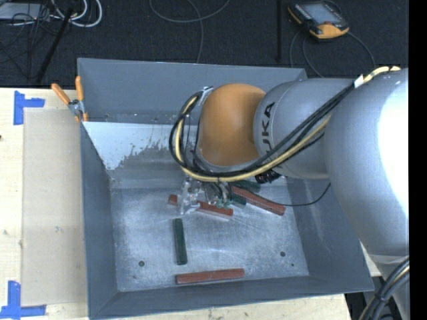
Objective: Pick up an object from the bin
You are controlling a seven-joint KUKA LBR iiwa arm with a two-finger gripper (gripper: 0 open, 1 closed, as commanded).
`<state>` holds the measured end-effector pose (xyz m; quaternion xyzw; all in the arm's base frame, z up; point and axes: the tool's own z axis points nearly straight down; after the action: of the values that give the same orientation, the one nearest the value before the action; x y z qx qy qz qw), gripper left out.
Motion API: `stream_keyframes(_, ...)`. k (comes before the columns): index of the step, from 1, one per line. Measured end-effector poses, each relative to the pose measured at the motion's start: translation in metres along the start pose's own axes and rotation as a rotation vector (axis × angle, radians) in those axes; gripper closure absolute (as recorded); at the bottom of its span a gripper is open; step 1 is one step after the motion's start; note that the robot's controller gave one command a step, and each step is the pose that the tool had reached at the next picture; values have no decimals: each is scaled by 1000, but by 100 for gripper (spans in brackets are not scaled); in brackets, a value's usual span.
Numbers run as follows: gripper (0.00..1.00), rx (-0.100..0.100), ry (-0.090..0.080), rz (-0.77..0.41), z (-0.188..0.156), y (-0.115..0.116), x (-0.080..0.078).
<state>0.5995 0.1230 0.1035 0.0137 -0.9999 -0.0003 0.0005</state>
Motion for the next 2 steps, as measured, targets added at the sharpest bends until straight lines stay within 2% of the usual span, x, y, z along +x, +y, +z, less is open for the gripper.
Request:
stream_keyframes(1,0,0,0,1,0,-1,0)
stream_keyframes(2,0,0,0,2,0,-1,0)
